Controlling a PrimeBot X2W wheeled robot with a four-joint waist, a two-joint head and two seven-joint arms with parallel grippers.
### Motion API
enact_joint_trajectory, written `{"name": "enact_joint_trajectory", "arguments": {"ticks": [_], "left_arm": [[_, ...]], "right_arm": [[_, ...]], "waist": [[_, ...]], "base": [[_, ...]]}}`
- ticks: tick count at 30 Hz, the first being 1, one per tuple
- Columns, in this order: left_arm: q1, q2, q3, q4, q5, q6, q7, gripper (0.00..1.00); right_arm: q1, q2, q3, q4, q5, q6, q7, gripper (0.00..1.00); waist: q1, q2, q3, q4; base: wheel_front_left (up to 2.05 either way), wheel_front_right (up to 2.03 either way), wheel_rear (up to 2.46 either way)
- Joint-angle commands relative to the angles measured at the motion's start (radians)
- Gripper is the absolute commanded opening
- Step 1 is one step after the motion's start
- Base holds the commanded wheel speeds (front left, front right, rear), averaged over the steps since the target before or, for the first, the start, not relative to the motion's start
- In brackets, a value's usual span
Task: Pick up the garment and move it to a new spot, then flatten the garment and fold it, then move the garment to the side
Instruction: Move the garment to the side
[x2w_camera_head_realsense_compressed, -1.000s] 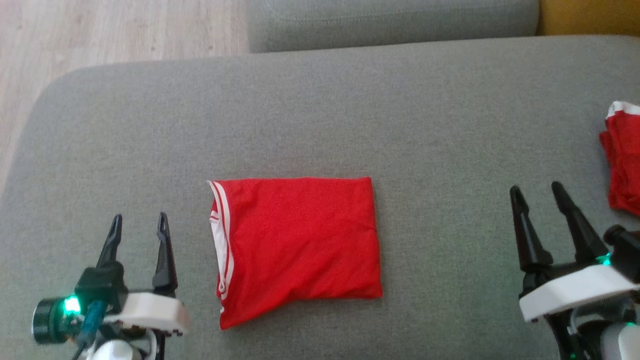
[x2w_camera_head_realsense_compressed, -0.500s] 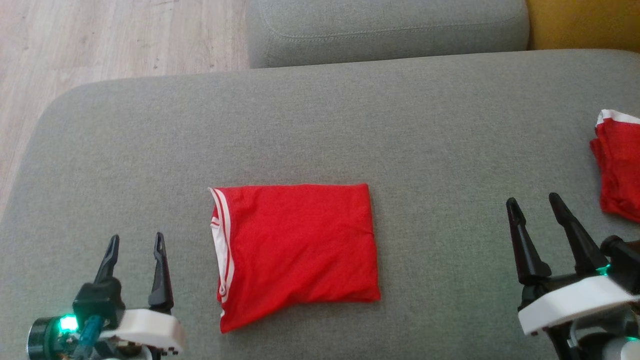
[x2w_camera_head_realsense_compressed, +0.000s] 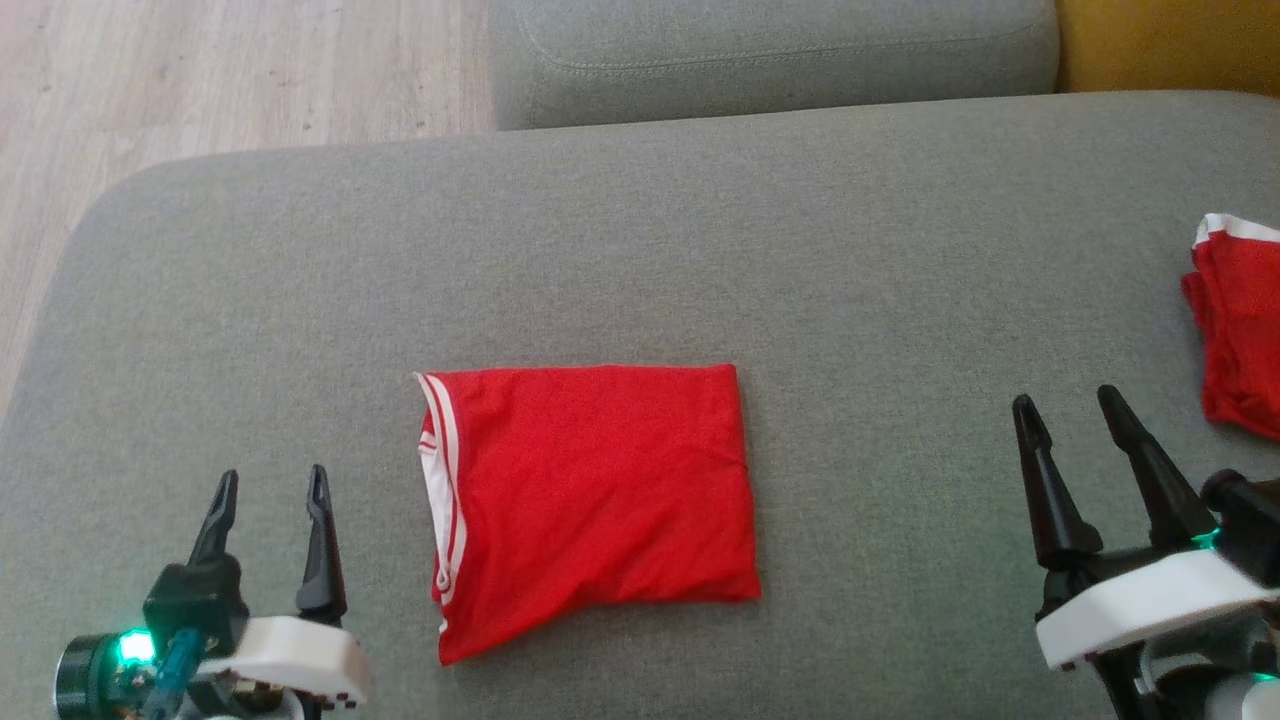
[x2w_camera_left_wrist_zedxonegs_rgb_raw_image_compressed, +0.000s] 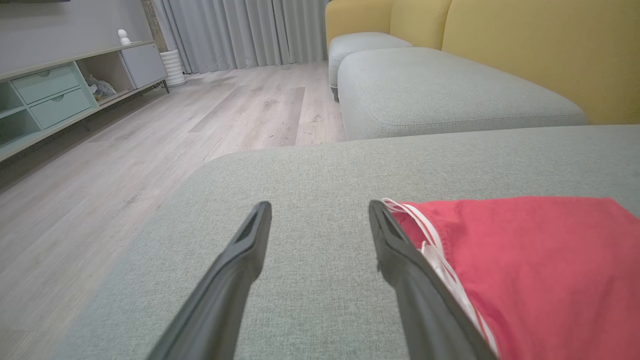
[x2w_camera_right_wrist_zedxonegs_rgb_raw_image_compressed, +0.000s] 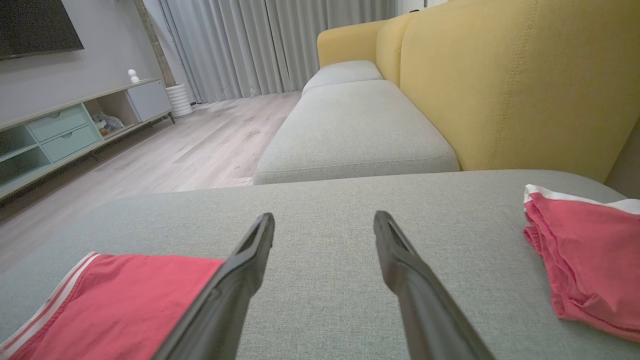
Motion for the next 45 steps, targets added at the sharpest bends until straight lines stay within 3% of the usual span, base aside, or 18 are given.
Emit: {"name": "enact_joint_trajectory", "arguments": {"ticks": [1, 10, 18, 22, 29, 30, 31, 32, 37, 41, 45], "left_arm": [[-0.039, 0.030, 0.038, -0.034, -0.002, 0.010, -0.005, 1.00], [-0.109, 0.006, 0.035, -0.047, 0.017, -0.006, -0.107, 1.00], [-0.181, -0.054, 0.008, 0.026, 0.023, -0.053, -0.200, 1.00], [-0.201, -0.081, 0.000, 0.052, 0.029, -0.068, -0.215, 1.00], [-0.219, -0.107, 0.000, 0.108, 0.023, -0.103, -0.223, 1.00], [-0.221, -0.109, -0.001, 0.115, 0.023, -0.107, -0.223, 1.00], [-0.221, -0.111, -0.001, 0.122, 0.022, -0.111, -0.224, 1.00], [-0.221, -0.112, -0.002, 0.128, 0.021, -0.114, -0.224, 1.00], [-0.220, -0.114, 0.005, 0.147, 0.018, -0.121, -0.225, 1.00], [-0.212, -0.110, 0.011, 0.149, 0.019, -0.119, -0.225, 1.00], [-0.202, -0.100, 0.019, 0.147, 0.020, -0.114, -0.224, 1.00]], "right_arm": [[-0.033, -0.008, 0.016, -0.040, -0.002, -0.001, 0.005, 1.00], [-0.080, -0.039, 0.045, 0.057, 0.047, -0.001, 0.055, 1.00], [-0.183, -0.031, 0.239, 0.330, 0.155, -0.001, 0.042, 1.00], [-0.251, -0.014, 0.284, 0.477, 0.203, -0.001, 0.030, 1.00], [-0.332, 0.003, 0.314, 0.669, 0.272, -0.001, 0.106, 1.00], [-0.337, 0.004, 0.323, 0.684, 0.281, -0.001, 0.120, 0.59], [-0.341, 0.003, 0.328, 0.689, 0.288, -0.001, 0.118, 0.05], [-0.343, 0.002, 0.331, 0.694, 0.294, -0.001, 0.115, 0.00], [-0.366, -0.051, 0.342, 0.657, 0.250, -0.001, 0.029, 0.00], [-0.366, -0.101, 0.369, 0.623, 0.198, -0.001, 0.014, 0.00], [-0.350, -0.163, 0.371, 0.566, 0.174, -0.001, 0.016, 0.00]], "waist": [[0.0000, 0.0000, 0.002, 0.001], [0.0000, 0.0000, 0.068, 0.053], [0.0000, 0.0000, 0.106, 0.155], [0.0000, 0.0000, 0.117, 0.200], [0.0000, 0.0000, 0.127, 0.247], [0.0000, 0.0000, 0.126, 0.251], [0.0000, 0.0000, 0.124, 0.254], [0.0000, 0.0000, 0.124, 0.257], [0.0000, 0.0000, 0.119, 0.250], [0.0000, 0.0000, 0.114, 0.216], [0.0000, 0.0000, 0.111, 0.140]], "base": [[0.00, 0.00, 0.00], [0.00, 0.00, 0.00], [0.00, 0.00, 0.00], [0.00, 0.00, 0.00], [0.00, 0.00, 0.00], [0.00, 0.00, 0.00], [0.00, 0.00, 0.00], [0.00, 0.00, 0.00], [0.00, 0.00, 0.00], [0.00, 0.00, 0.00], [0.00, 0.00, 0.00]]}}
